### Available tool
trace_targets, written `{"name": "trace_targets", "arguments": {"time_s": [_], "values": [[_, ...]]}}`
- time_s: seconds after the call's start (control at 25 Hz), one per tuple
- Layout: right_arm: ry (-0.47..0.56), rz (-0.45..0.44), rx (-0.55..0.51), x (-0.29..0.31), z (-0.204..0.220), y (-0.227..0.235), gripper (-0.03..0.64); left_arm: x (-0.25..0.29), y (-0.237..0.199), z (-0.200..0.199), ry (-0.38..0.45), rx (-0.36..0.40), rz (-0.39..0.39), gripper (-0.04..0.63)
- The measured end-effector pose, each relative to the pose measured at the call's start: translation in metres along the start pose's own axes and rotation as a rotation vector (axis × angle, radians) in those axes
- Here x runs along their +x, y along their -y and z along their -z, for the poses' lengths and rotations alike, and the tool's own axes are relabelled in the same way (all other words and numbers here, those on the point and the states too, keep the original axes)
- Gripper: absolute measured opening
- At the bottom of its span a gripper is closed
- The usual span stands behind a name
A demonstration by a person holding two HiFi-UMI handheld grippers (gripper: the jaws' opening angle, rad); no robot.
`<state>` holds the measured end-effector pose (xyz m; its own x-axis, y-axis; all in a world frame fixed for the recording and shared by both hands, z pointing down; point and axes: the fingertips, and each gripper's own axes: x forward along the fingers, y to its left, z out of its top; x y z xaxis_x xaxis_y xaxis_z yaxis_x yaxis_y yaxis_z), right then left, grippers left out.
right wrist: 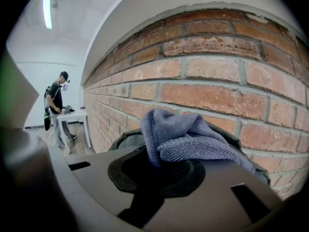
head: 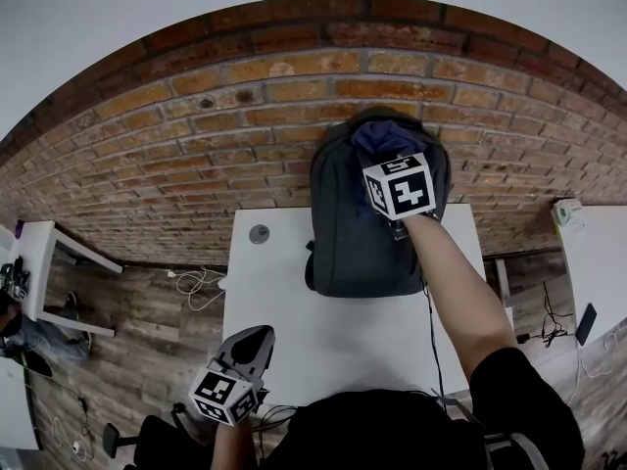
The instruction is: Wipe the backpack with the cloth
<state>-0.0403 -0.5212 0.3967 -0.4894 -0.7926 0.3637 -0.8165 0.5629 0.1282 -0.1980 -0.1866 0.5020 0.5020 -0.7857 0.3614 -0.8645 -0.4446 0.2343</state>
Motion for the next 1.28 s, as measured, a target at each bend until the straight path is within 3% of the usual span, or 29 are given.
{"name": "trace_targets", "arguments": {"time_s": [0.52, 0.84, 1.28], "values": [[-0.024, -0.065, -0.03, 0.017, -0.007, -0.049, 0.064, -0.003, 0.002, 0.001, 0.003, -0.001, 0.0, -0.006], [-0.02, -0.05, -0.144, 0.013, 0.004, -0.062, 0.064, -0.008, 0.002, -0.001, 0.016, -0.001, -0.01, -0.006], [-0.119, -0.097, -0.21, 0.005, 0.062, -0.091, 0.064, -0.008, 0.006, -0.002, 0.015, 0.012, 0.0, -0.006]]}}
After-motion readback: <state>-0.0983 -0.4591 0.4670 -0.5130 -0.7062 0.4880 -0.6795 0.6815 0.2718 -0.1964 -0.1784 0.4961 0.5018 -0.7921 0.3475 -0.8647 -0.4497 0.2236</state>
